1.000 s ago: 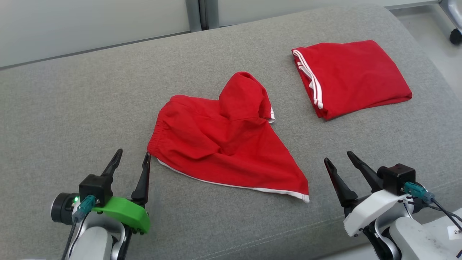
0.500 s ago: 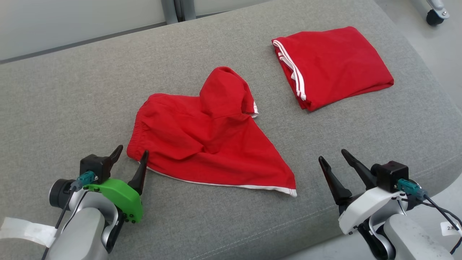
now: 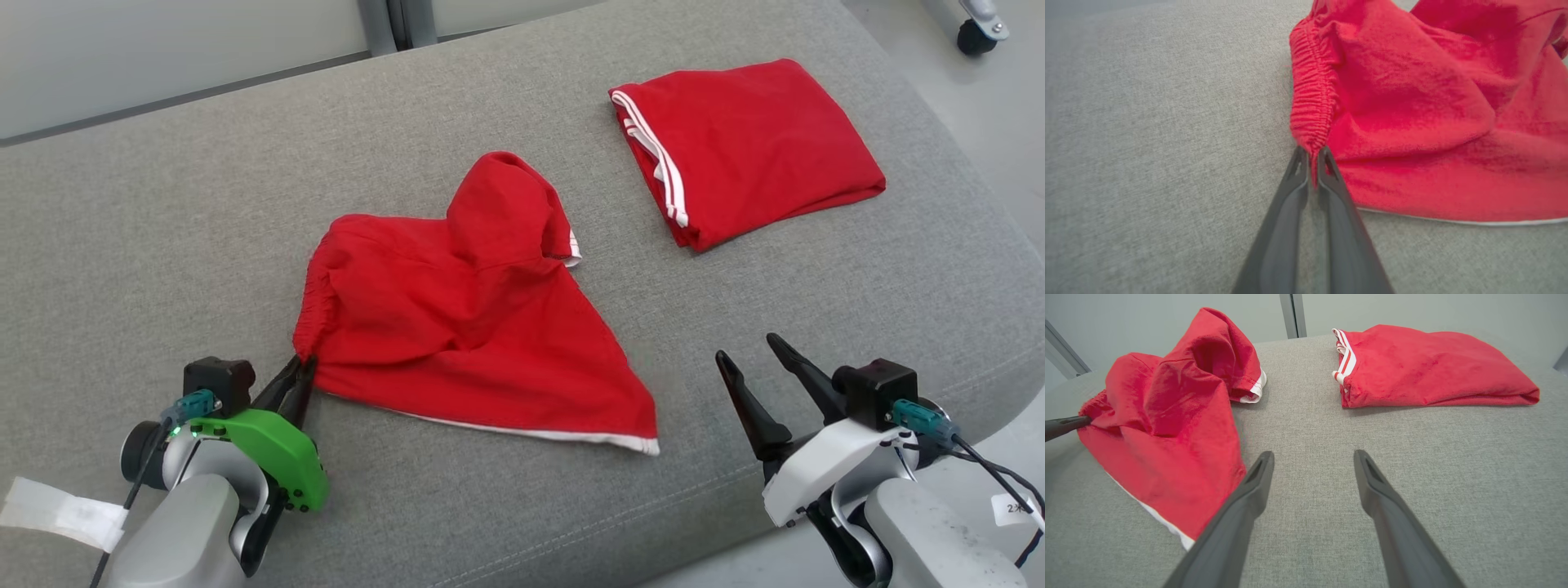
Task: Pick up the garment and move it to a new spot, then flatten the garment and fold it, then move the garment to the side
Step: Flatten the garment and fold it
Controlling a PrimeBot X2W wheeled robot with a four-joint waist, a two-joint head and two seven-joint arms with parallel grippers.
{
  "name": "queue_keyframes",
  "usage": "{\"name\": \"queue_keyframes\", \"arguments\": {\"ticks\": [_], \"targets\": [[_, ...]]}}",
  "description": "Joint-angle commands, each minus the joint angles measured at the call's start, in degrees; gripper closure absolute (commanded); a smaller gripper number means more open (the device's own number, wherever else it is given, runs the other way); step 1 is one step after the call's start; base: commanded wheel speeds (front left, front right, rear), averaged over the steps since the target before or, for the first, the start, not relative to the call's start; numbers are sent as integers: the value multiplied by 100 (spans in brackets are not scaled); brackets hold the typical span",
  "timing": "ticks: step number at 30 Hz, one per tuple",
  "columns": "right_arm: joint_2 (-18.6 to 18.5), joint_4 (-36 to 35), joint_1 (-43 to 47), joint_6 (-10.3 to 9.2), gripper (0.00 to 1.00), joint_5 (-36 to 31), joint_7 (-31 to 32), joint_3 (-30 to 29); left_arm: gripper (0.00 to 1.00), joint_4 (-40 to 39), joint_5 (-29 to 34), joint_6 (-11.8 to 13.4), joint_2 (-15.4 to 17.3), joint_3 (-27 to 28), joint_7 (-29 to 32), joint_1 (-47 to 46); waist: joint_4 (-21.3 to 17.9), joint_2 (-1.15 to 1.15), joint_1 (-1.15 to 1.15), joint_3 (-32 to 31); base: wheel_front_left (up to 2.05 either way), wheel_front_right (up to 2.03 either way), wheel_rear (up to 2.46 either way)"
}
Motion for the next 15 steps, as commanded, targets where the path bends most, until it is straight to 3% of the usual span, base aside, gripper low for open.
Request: {"name": "queue_keyframes", "arguments": {"ticks": [1, 8, 15], "targets": [[-31, 13, -30, -7, 0, -49, -8, 4, 100, 19, -92, -10, 75, -36, -58, -89, 75, 0, 0, -61, 0, 0, 0], [-35, 37, 119, -7, 0, 14, -28, 65, 100, -86, -119, -10, 107, 4, -132, 127, 374, 0, 0, -253, 0, 0, 0], [-12, 71, 197, -7, 0, 39, -53, 121, 100, -864, 208, 231, 67, 316, -128, 776, 848, 0, 0, -410, 0, 0, 0]]}}
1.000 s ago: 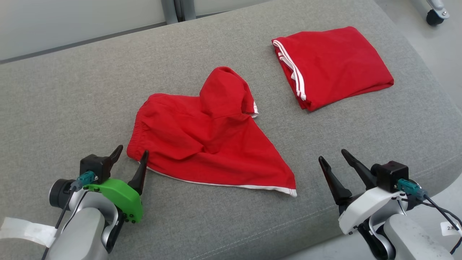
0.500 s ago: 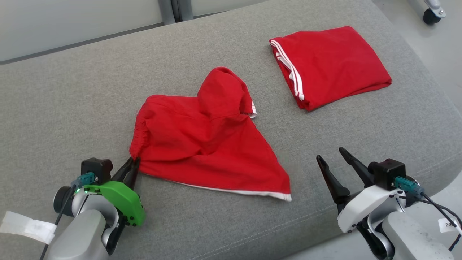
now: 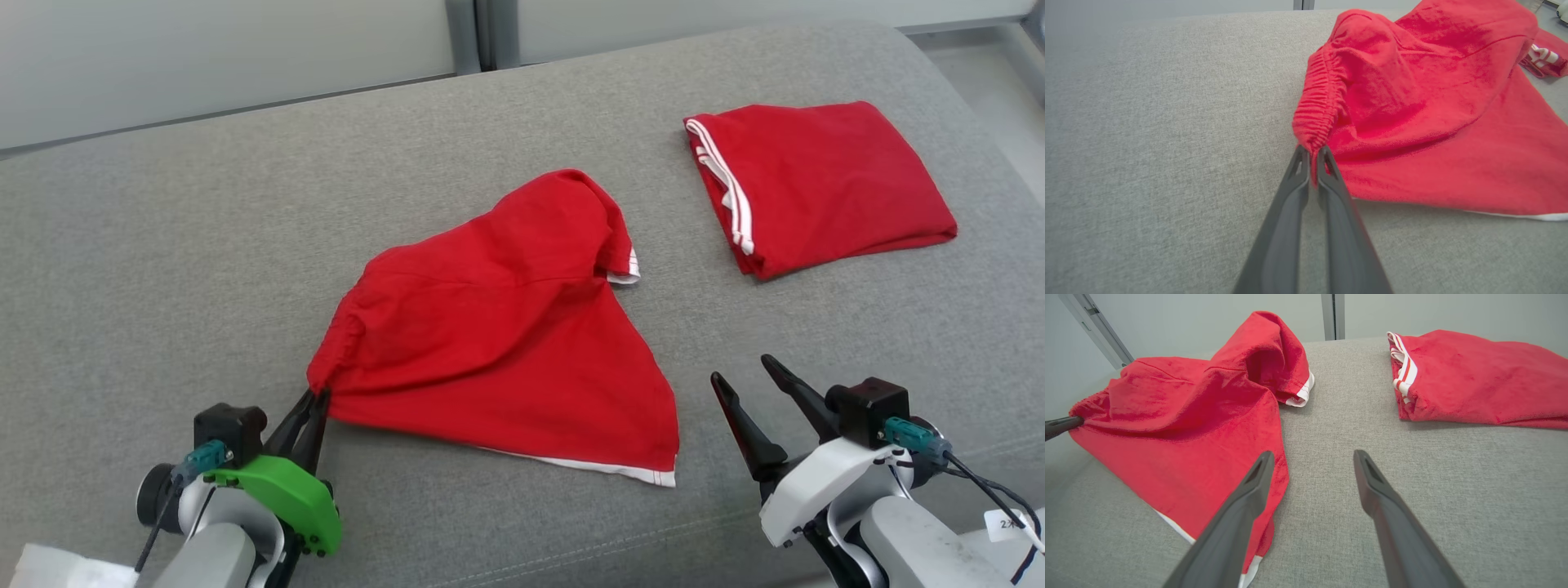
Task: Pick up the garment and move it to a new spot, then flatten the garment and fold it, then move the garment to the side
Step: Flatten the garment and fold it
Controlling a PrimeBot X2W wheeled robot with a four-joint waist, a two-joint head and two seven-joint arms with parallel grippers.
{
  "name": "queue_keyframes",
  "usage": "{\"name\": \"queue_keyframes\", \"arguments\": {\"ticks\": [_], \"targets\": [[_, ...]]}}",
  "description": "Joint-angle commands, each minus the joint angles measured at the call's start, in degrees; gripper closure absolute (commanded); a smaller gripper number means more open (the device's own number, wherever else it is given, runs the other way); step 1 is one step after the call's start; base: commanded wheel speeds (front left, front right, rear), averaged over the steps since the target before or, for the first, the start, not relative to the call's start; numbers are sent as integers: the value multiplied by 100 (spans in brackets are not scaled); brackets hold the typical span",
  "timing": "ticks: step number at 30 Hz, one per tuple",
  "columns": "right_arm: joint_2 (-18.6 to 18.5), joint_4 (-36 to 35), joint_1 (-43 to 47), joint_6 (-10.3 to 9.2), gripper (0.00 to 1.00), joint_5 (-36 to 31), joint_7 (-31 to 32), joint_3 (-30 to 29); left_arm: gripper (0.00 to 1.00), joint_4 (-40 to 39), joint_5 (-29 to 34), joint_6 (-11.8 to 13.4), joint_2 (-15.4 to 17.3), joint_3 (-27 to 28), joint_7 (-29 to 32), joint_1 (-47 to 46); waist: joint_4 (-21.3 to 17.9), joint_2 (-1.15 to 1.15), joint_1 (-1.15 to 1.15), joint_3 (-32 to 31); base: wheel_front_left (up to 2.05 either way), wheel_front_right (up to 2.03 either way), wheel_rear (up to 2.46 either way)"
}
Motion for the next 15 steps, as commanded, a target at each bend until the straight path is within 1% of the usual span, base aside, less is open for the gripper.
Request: {"name": "queue_keyframes", "arguments": {"ticks": [1, 5, 8, 15], "targets": [[-4, 19, 71, -7, 0, 34, -29, 13, 100, -71, 45, 64, 19, 49, -24, 90, 244, 0, 0, -136, 0, 0, 0], [8, 64, 97, -7, 0, 52, -1, 38, 100, -354, 114, 283, 73, 134, -24, 514, 439, 0, 0, -191, 0, 0, 0], [13, 104, 120, -7, 0, 27, 43, 29, 100, -570, 89, 395, 73, 169, -23, 759, 544, 0, 0, -195, 0, 0, 0], [5, 175, 125, -7, 0, 43, 100, 40, 100, -1076, -4, 621, 74, 137, 98, 1217, 647, 0, 0, -192, 0, 0, 0]]}}
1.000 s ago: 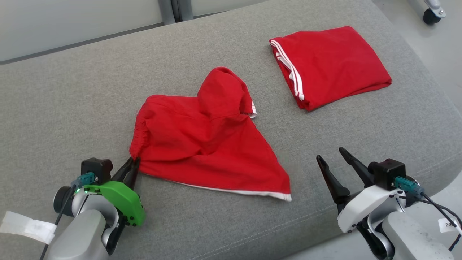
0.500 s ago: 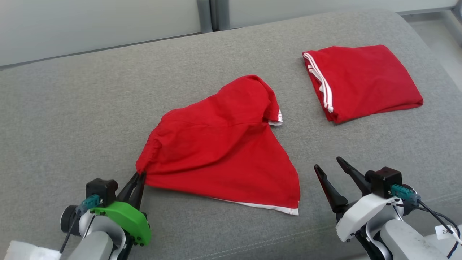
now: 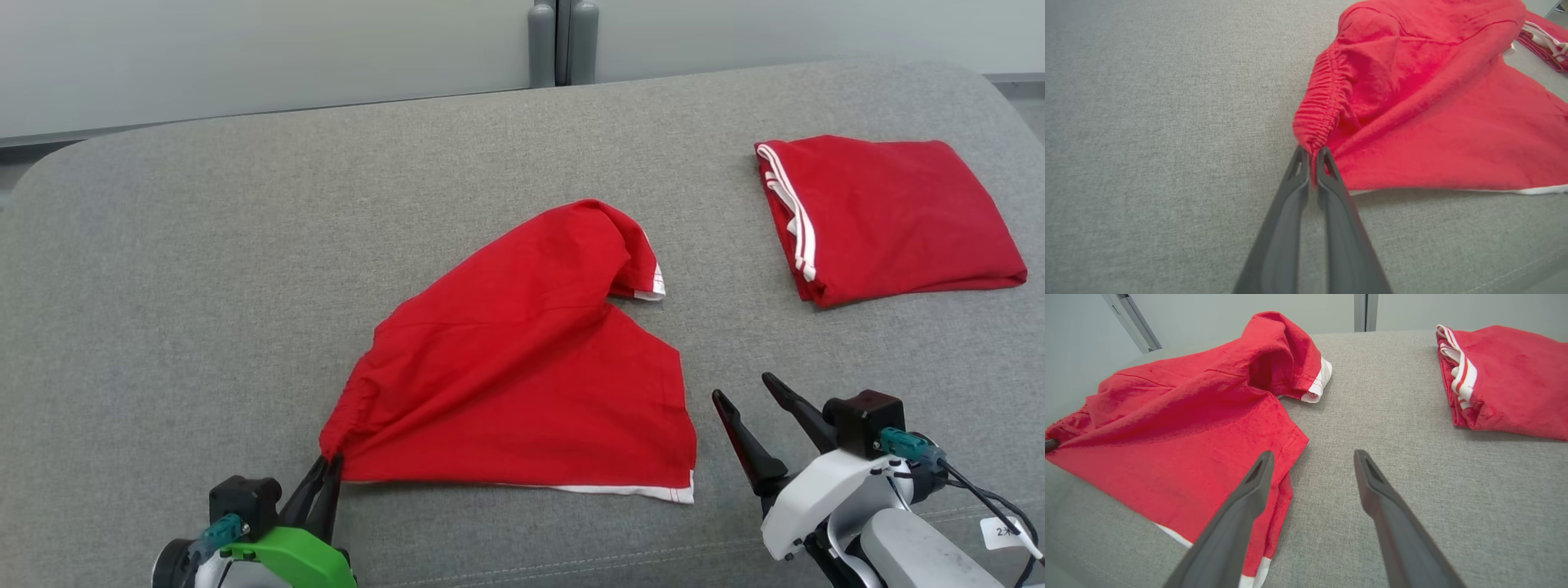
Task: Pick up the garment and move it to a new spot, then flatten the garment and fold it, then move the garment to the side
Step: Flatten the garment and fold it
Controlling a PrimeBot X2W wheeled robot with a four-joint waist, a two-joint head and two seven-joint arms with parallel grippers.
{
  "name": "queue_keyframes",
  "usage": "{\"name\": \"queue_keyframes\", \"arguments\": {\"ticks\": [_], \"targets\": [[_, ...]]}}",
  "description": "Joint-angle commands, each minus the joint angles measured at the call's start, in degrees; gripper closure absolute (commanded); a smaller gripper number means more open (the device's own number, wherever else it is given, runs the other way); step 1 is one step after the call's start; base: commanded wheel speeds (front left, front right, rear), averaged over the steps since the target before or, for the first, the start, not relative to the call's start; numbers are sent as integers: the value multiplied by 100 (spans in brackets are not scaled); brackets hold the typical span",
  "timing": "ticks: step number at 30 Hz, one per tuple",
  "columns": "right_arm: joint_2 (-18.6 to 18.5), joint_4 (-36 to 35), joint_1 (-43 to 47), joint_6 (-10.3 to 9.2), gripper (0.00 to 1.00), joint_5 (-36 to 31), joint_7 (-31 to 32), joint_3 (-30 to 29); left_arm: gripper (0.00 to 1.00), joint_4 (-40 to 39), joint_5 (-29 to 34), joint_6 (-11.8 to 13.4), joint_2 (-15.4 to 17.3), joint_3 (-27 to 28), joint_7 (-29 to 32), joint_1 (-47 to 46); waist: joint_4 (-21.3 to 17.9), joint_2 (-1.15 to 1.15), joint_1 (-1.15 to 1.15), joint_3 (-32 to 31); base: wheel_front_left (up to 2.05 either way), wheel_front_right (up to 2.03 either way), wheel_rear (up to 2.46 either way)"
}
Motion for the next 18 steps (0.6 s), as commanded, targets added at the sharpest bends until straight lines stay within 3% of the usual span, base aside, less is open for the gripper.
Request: {"name": "queue_keyframes", "arguments": {"ticks": [1, 18], "targets": [[-10, 25, 49, -7, 0, 10, 10, 7, 100, -56, -28, 53, 23, 15, 41, 102, 12, 0, 0, -6, 0, 0, 0], [27, 27, -128, -7, 0, -72, -20, 6, 100, -583, 57, 149, 209, 23, 81, -109, 13, 0, 0, 54, 0, 0, 0]]}}
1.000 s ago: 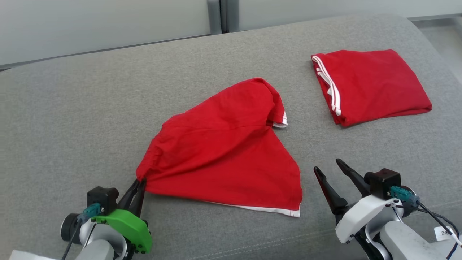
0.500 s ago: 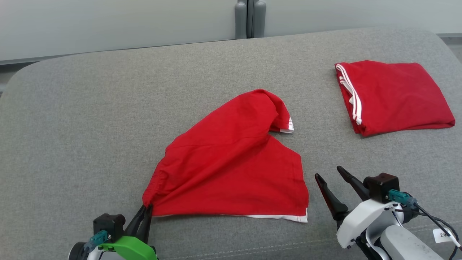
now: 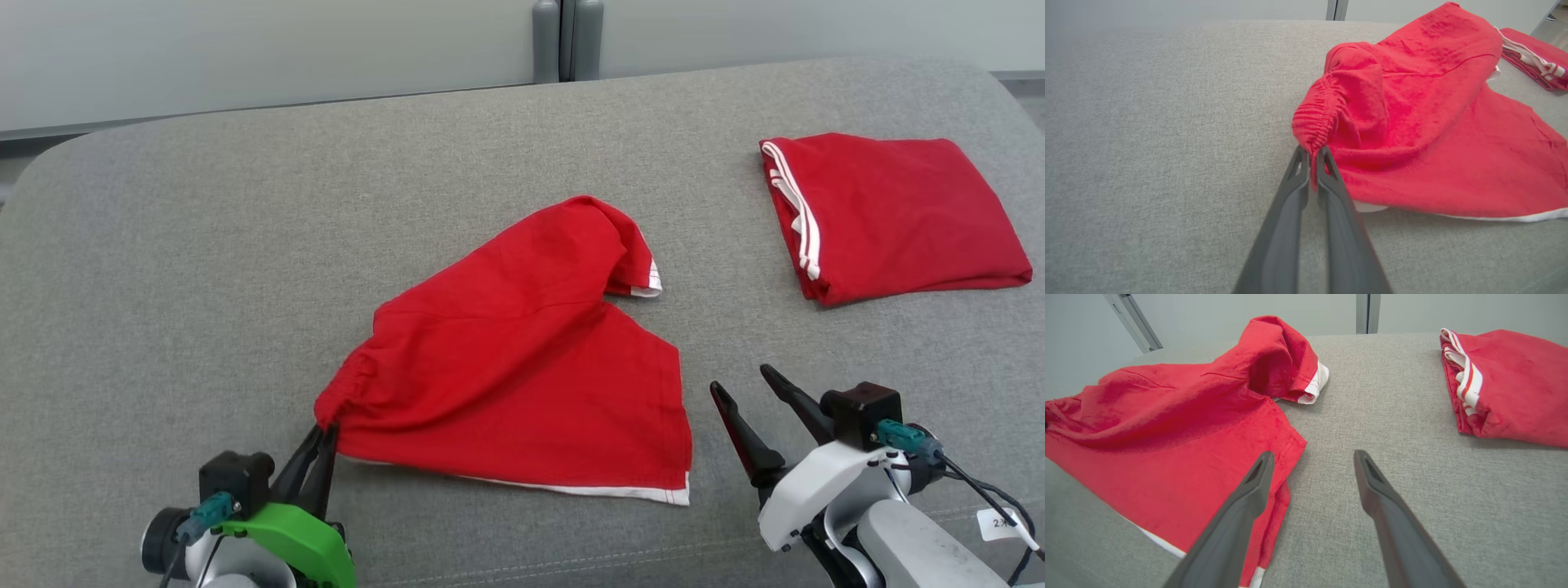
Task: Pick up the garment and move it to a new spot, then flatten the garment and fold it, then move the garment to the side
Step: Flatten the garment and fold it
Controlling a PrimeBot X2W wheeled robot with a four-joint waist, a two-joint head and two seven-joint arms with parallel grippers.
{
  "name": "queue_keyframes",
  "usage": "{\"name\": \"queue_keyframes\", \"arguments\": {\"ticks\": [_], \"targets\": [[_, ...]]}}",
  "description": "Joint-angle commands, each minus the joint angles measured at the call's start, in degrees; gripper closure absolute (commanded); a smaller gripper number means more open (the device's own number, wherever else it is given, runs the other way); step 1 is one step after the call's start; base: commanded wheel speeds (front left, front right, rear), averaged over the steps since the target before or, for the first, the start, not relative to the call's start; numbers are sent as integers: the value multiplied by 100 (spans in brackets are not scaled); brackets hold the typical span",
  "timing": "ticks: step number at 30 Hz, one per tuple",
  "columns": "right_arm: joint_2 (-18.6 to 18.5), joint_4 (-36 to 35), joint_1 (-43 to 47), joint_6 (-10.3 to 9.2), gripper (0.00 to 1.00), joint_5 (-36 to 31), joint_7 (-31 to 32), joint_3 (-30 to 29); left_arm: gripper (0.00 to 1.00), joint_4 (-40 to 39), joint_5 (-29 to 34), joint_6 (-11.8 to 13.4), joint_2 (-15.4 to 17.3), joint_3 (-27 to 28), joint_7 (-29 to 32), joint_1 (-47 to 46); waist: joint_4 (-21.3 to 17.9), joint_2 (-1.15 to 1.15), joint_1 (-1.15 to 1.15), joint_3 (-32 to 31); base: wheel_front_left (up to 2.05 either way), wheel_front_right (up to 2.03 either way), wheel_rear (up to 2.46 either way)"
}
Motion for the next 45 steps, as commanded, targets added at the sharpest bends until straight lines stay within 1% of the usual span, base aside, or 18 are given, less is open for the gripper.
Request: {"name": "queue_keyframes", "arguments": {"ticks": [1, 6, 11, 19, 24, 25, 26, 27, 28, 35, 41, 45], "targets": [[14, -17, -108, -7, 0, -61, -26, 26, 100, -17, 35, -30, 73, 44, -19, -201, -63, 0, 0, 21, 0, 0, 0], [60, -12, -227, -7, 0, -80, -49, 73, 100, 188, 84, -155, 80, -23, 54, -469, -170, 0, 0, 49, 0, 0, 0], [80, 39, -347, -7, 0, -93, -81, 130, 100, 576, 65, -356, -22, -96, 78, -857, -317, 0, 0, 114, 0, 0, 0], [126, 130, -440, -7, 0, -120, -125, 175, 100, 1538, 55, -651, -195, -137, -69, -1337, -532, 0, 0, 196, 0, 0, 0], [164, 197, -475, -7, 0, -128, -150, 190, 100, 2011, 142, -724, -331, -136, -181, -1517, -586, 0, 0, 182, 0, 0, 0], [165, 207, -472, -7, 0, -124, -156, 180, 71, 2055, 175, -724, -349, -118, -184, -1540, -580, 0, 0, 173, 0, 0, 0], [168, 216, -463, -7, 0, -121, -152, 171, 7, 2090, 215, -700, -347, -92, -200, -1558, -569, 0, 0, 160, 0, 0, 0], [168, 228, -445, -7, 0, -117, -159, 162, 0, 2113, 211, -687, -368, -61, -210, -1556, -553, 0, 0, 142, 0, 0, 0], [166, 235, -420, -7, 0, -112, -163, 152, 0, 2126, 232, -692, -394, -44, -218, -1542, -533, 0, 0, 120, 0, 0, 0], [149, 167, -291, -7, 0, -151, -198, 59, 0, 1417, 586, -502, -410, 576, -216, -1089, -359, 0, 0, -51, 0, 0, 0], [131, 17, -112, -7, 0, -193, -204, -144, 0, 577, 974, -339, -472, 1157, -219, -450, -244, 0, 0, -225, 0, 0, 0], [156, -113, 61, -7, 0, -254, -202, -305, 0, 32, 1241, -282, -553, 1543, -218, 25, -188, 0, 0, -354, 0, 0, 0]]}}
